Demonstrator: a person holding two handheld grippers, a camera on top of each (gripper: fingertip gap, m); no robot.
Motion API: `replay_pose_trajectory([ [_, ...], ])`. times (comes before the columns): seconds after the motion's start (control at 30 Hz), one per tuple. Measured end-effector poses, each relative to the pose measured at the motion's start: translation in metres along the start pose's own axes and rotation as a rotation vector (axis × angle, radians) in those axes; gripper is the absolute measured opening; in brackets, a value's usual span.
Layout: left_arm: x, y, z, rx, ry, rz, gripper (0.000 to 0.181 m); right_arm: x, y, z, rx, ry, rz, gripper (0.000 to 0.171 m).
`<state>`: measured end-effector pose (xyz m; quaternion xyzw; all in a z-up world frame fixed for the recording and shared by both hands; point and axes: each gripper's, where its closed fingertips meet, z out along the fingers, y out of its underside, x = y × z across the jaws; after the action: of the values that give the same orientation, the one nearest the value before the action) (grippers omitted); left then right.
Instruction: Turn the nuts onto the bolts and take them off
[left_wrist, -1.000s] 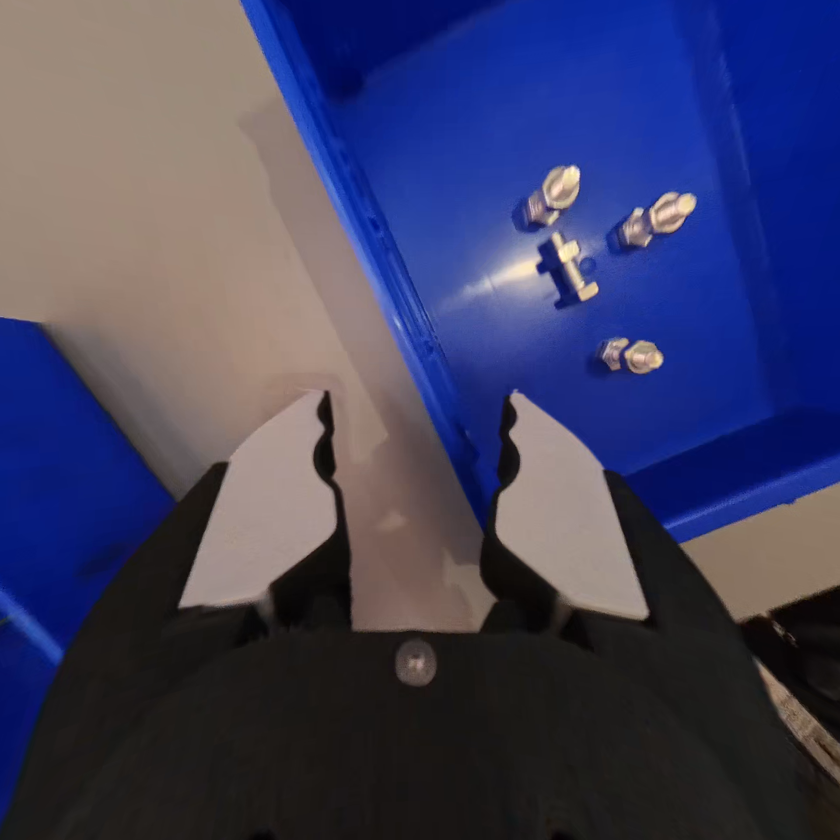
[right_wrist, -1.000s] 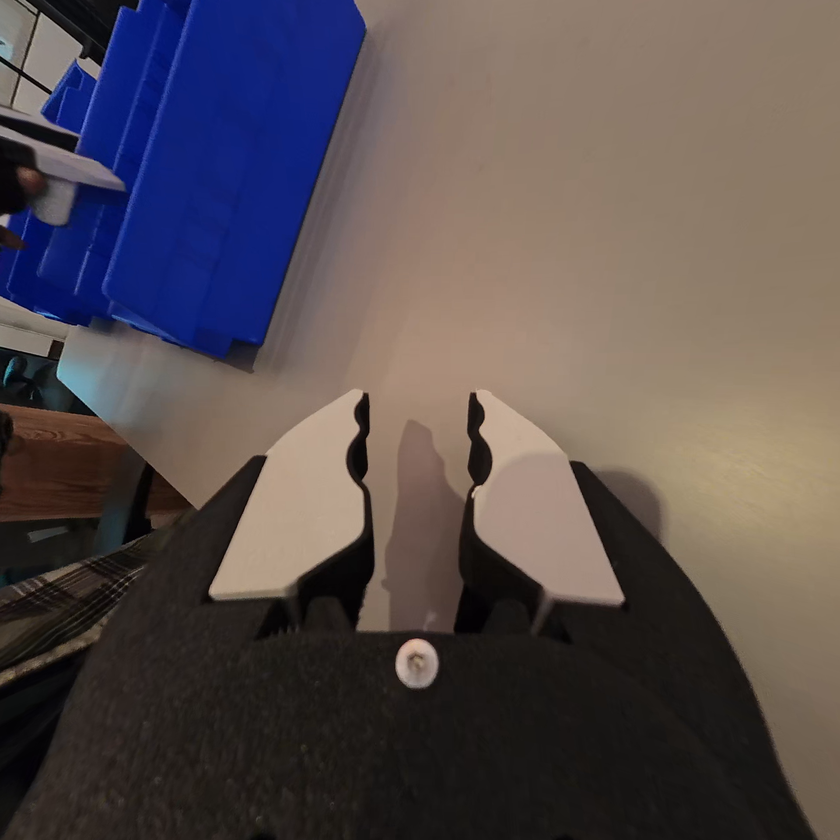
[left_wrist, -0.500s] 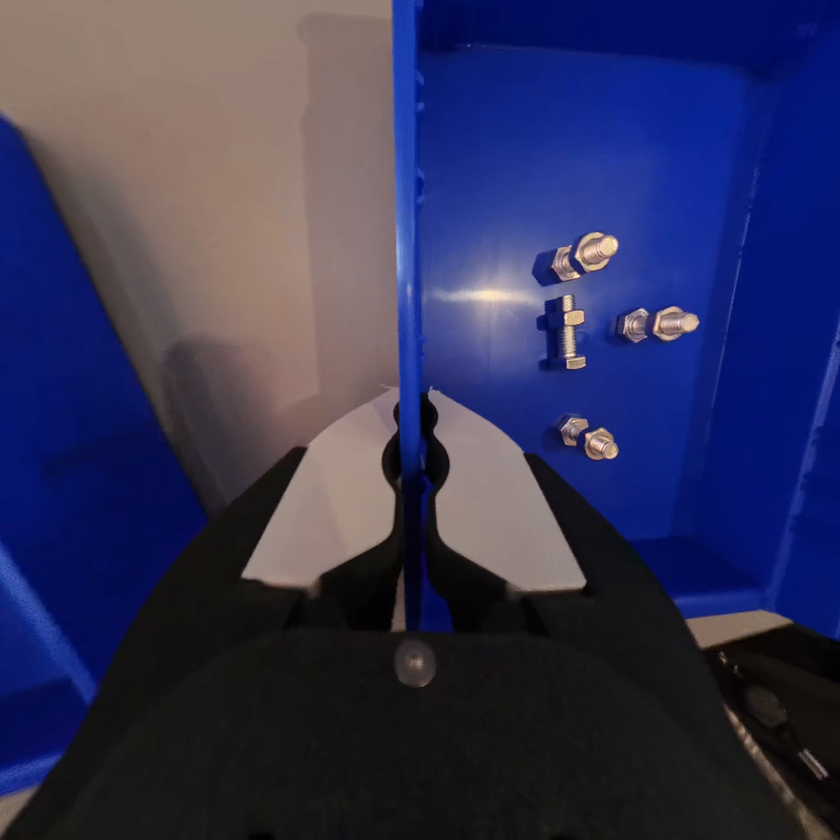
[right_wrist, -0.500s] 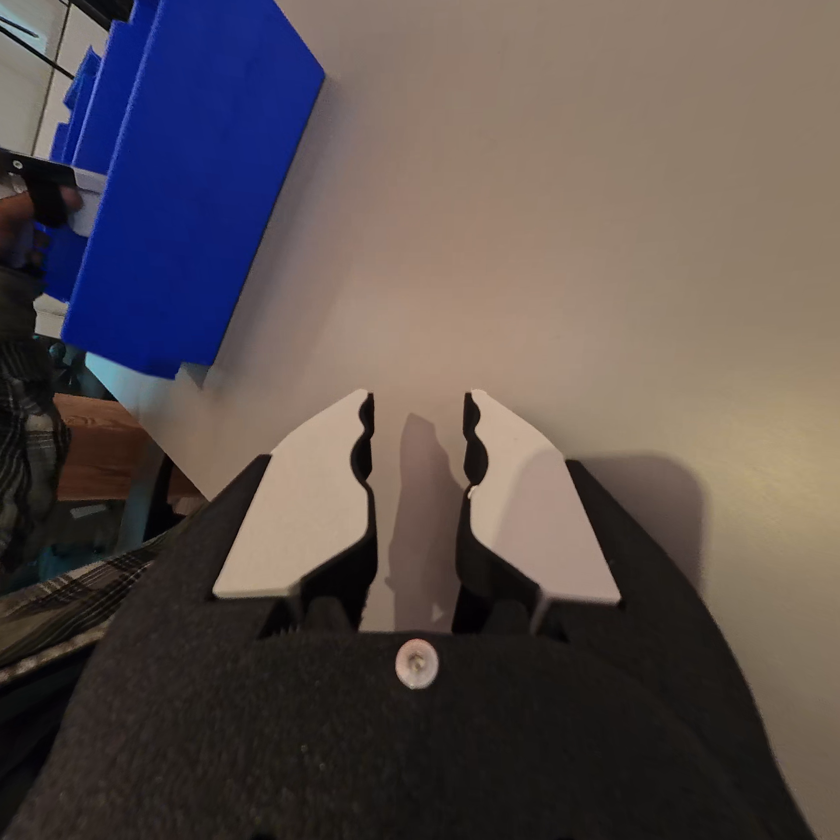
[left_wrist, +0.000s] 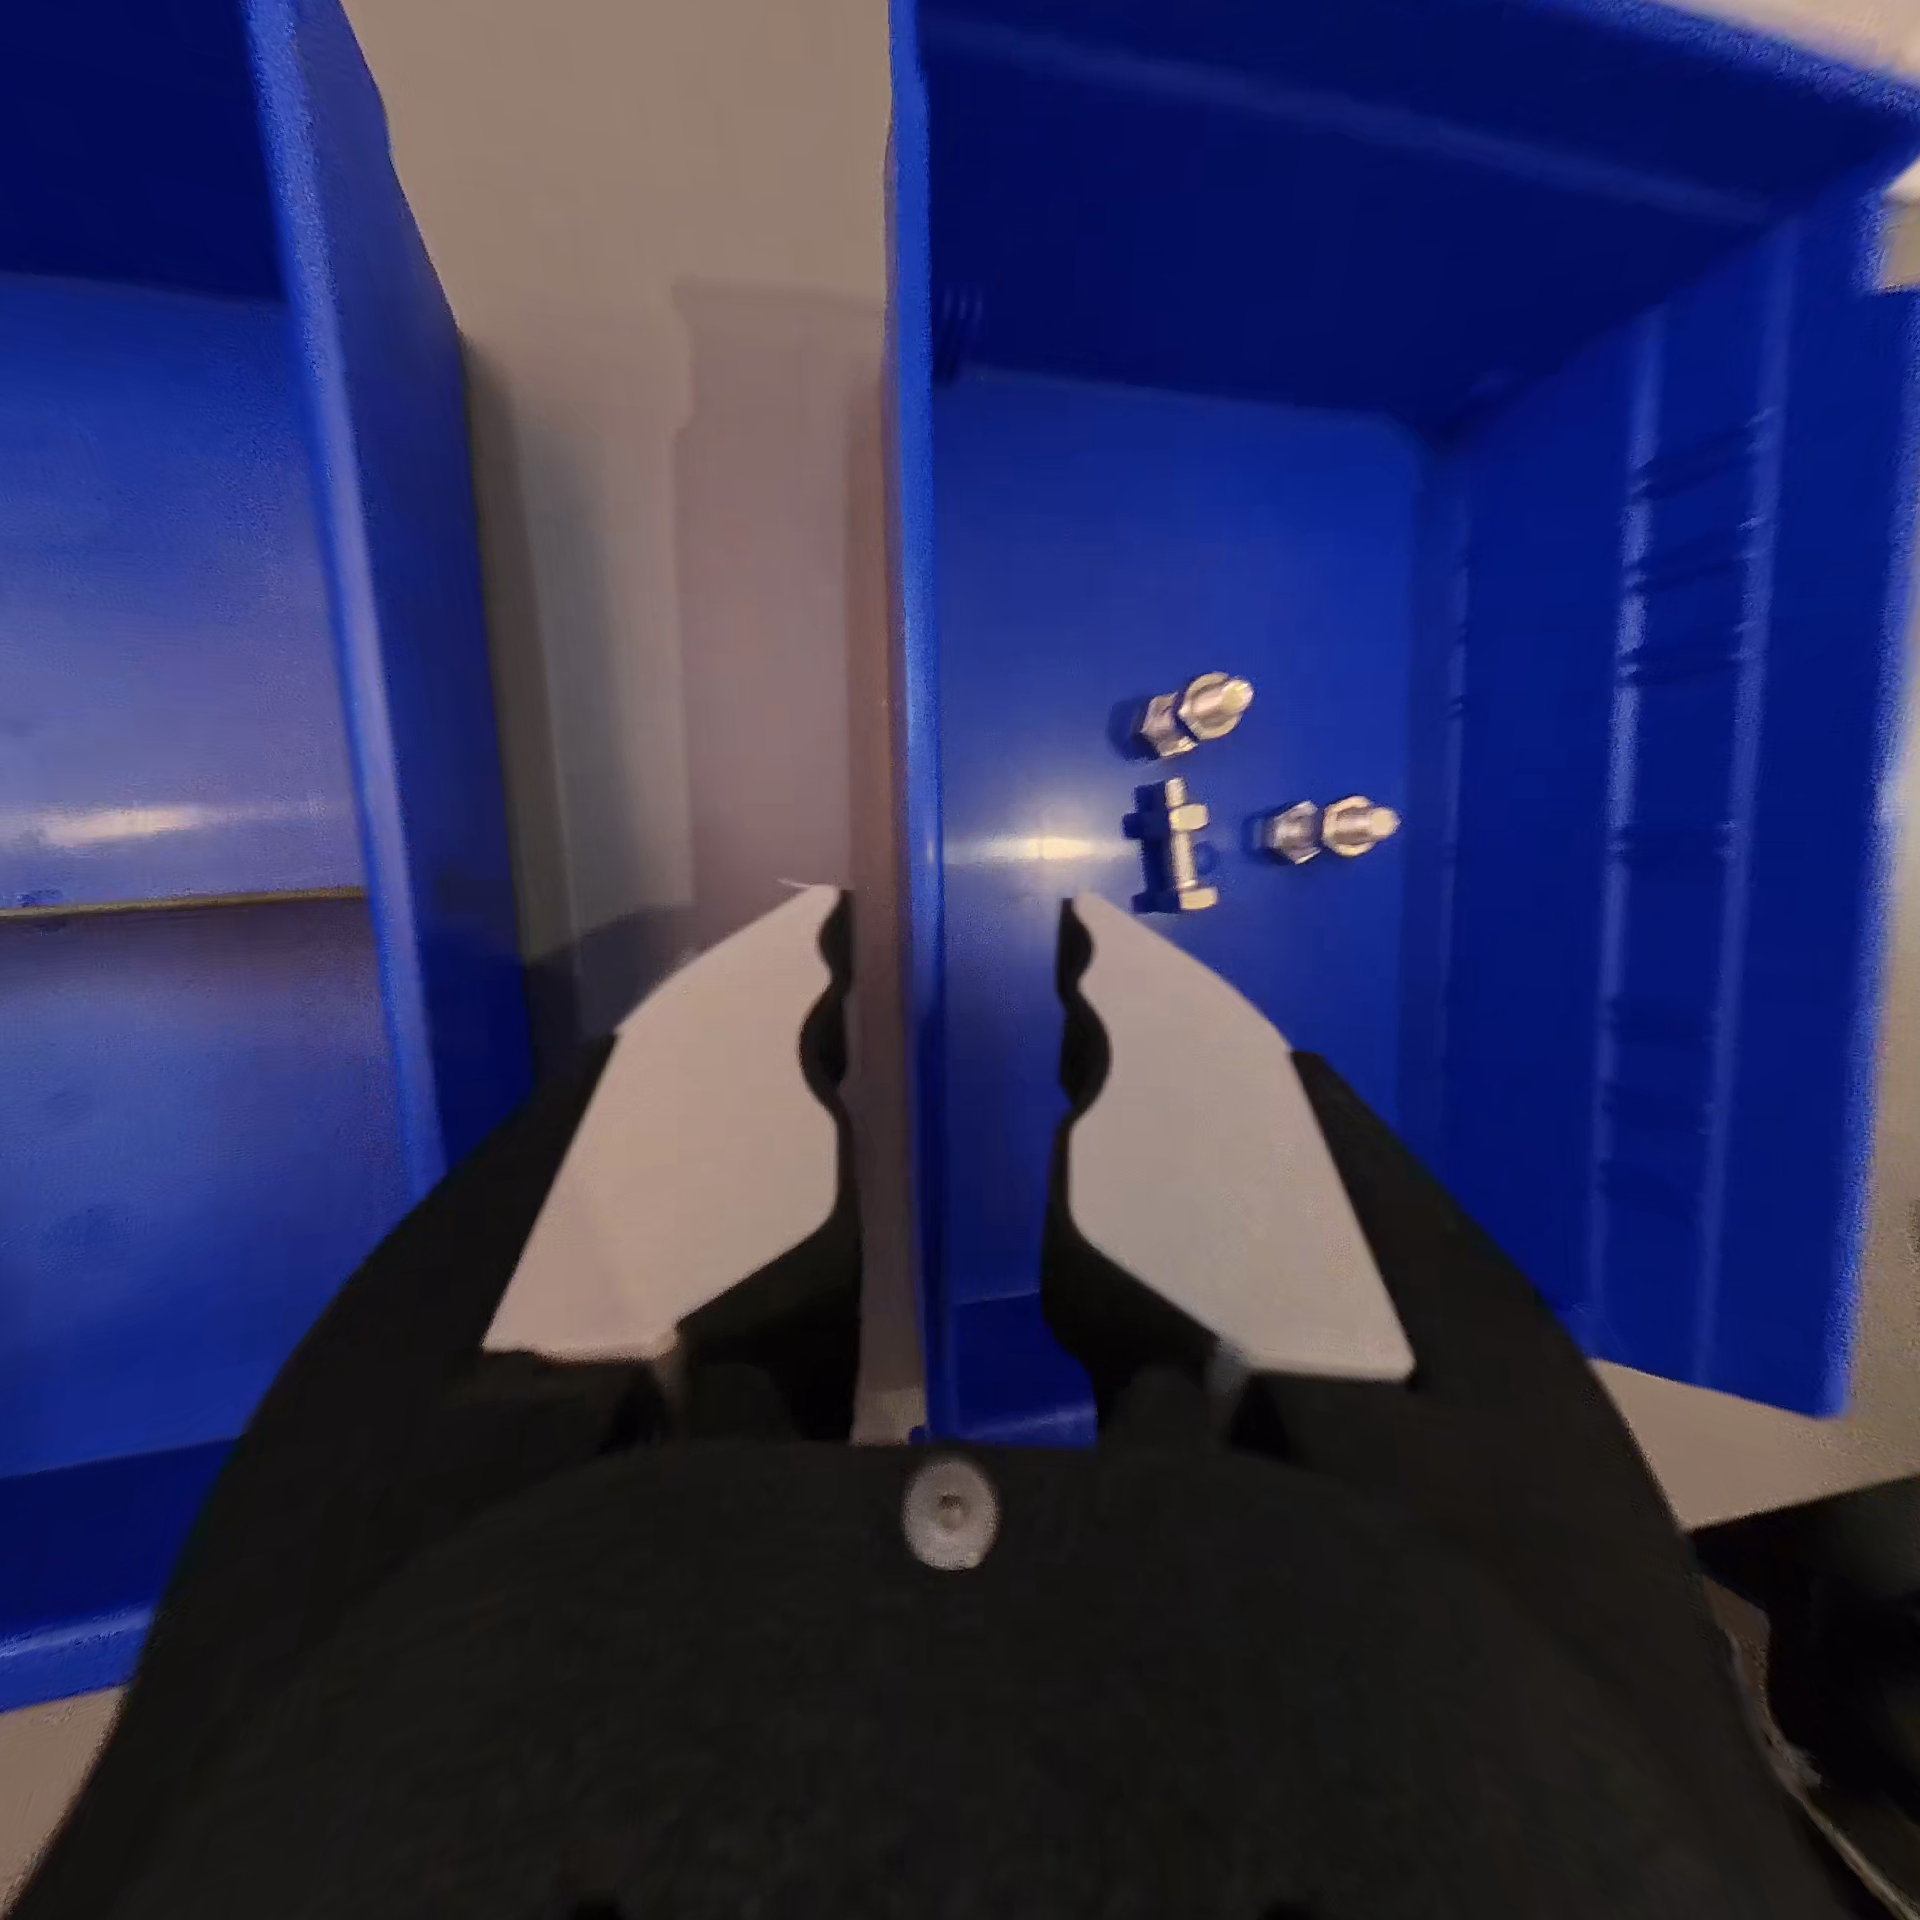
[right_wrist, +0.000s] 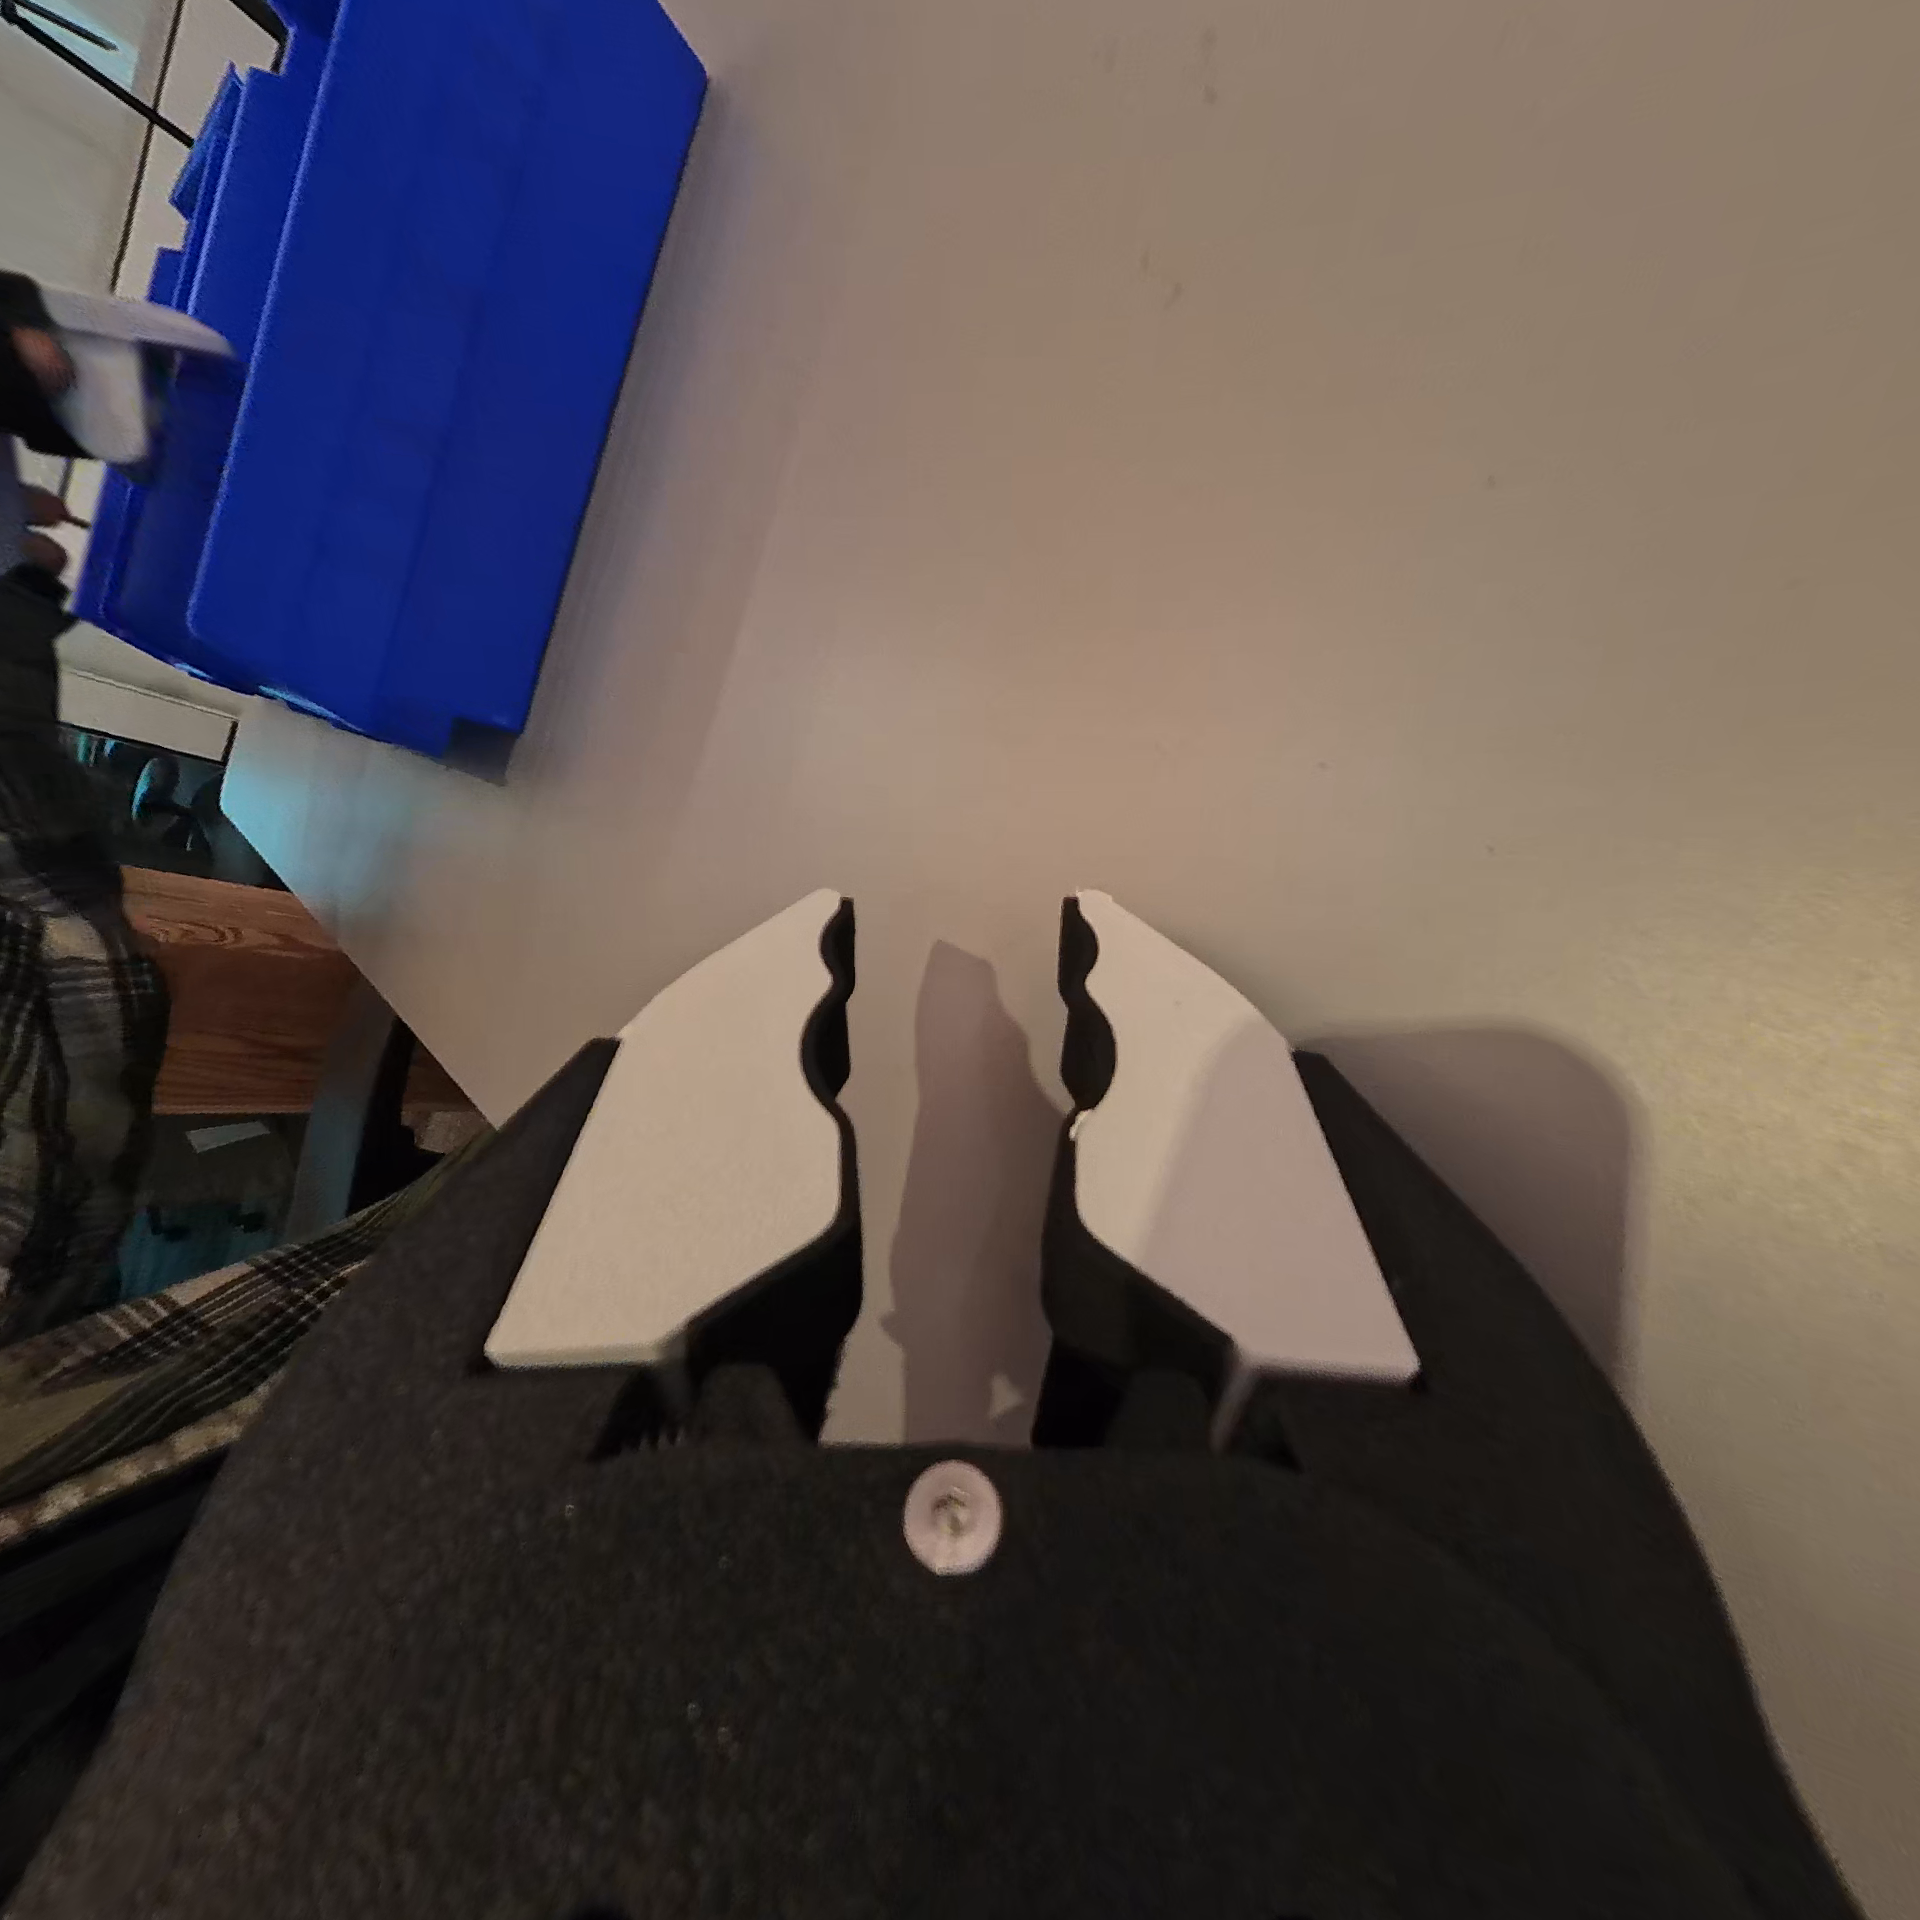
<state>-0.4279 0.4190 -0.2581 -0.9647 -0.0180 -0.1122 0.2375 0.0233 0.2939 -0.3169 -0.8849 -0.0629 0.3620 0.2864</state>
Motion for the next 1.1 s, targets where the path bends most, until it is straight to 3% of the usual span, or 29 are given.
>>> replay_pose_trajectory([
  [0.1, -0.004, -0.018, -0.034, 0.075, 0.002, 0.030, 0.066, 0.000, 0.000, -0.001, -0.001, 0.001, -0.005, 0.038],
  [0.27, -0.046, -0.036, -0.090, 0.178, -0.079, 0.048, 0.068, 0.002, 0.002, -0.001, -0.009, -0.003, 0.001, 0.038],
  [0.57, -0.107, 0.008, -0.093, 0.080, -0.104, 0.024, 0.073, -0.002, 0.005, 0.000, -0.027, -0.007, -0.007, 0.037],
  [0.83, -0.198, 0.000, -0.139, 0.025, -0.209, 0.024, 0.074, -0.005, 0.009, 0.003, -0.048, -0.005, -0.015, 0.037],
  [1.1, -0.272, 0.026, -0.116, -0.153, -0.232, -0.104, 0.069, -0.007, 0.011, 0.008, -0.061, 0.002, -0.017, 0.037],
])
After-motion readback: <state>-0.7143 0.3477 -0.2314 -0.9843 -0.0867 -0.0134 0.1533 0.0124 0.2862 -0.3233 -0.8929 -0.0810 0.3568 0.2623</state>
